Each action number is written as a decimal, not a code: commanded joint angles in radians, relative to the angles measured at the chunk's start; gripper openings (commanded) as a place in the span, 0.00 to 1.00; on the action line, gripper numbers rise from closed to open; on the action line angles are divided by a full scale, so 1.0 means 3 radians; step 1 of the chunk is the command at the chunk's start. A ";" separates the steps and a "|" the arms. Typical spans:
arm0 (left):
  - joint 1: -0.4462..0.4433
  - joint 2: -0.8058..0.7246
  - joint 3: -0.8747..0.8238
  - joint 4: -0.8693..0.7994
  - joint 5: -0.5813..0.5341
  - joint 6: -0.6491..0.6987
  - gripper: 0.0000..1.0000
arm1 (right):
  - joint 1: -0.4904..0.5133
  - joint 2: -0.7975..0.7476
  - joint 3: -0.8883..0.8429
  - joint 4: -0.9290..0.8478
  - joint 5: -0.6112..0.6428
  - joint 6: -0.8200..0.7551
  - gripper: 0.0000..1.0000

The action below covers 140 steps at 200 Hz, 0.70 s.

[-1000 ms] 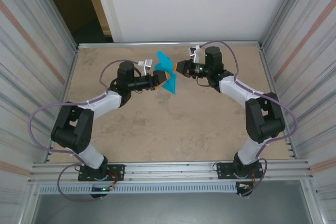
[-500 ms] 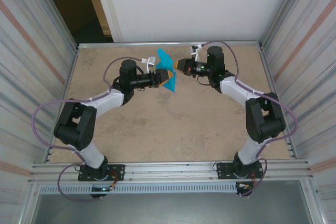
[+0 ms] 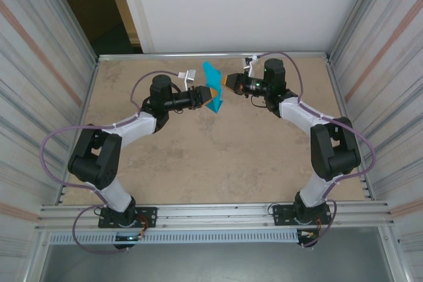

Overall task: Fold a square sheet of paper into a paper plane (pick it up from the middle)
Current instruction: Turn over the paper at the center of the table.

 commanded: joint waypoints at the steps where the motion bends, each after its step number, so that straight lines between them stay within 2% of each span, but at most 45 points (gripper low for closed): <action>1: -0.0012 0.0009 0.0035 0.0084 0.0011 0.0026 0.32 | -0.0020 -0.0161 -0.0043 0.0068 -0.0077 0.0075 0.04; 42: -0.0005 0.0024 0.0054 0.0037 -0.0012 0.0041 0.20 | -0.0028 -0.0181 -0.0079 0.0061 -0.0082 0.0075 0.09; 66: 0.0003 0.0025 0.0057 -0.0019 -0.0031 0.0079 0.15 | -0.0077 -0.0235 -0.0120 -0.0083 -0.0005 0.0009 0.28; 86: 0.0011 0.0010 0.0057 -0.0117 -0.0060 0.0150 0.14 | -0.0145 -0.0352 -0.0187 -0.0355 0.0158 -0.0163 0.43; 120: 0.0077 -0.0113 0.0128 -0.0727 -0.0154 0.0520 0.13 | -0.0232 -0.0594 -0.0242 -0.0967 0.0517 -0.0599 0.54; 140: 0.0125 -0.0241 0.0212 -0.1377 -0.0337 0.0908 0.13 | -0.0276 -0.0736 -0.0310 -0.1260 0.0766 -0.0821 0.58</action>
